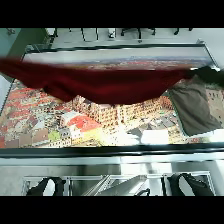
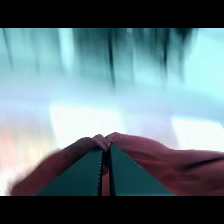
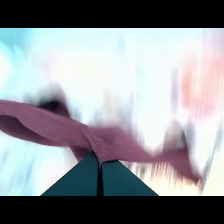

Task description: Fold the shirts.

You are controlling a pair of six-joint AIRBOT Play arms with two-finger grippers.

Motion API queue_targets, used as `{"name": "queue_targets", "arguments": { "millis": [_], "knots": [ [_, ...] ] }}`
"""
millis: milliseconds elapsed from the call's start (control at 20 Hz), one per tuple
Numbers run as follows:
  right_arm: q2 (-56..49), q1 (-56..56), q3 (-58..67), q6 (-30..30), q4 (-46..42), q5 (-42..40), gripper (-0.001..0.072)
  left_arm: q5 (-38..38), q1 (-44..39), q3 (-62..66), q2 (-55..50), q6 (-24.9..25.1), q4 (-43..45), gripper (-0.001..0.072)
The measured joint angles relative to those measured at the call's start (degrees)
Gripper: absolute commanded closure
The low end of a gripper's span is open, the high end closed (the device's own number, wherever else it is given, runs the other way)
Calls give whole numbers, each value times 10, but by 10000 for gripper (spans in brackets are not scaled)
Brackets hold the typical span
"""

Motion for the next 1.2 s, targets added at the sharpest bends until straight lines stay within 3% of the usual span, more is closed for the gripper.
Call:
{"name": "queue_targets", "arguments": {
  "millis": [250, 500, 800, 1000, 1200],
  "knots": [
    [89, -4, 190, -8, -37, 49, 686, -30, 47, 204, 42, -32, 17, 691],
    [66, -5, 221, 18, -67, 7, 686, 43, 15, 243, 7, -56, 65, 691],
    [-21, -3, 59, 21, -69, -28, 686, 107, -115, 83, -109, -62, 106, 691],
    [-121, 16, -100, -14, -67, 48, 686, 63, -220, -14, -243, -77, 194, 691],
    [-288, 43, -153, -52, -43, 141, 686, -3, -258, -46, -384, -141, 254, 691]
  ]
}}
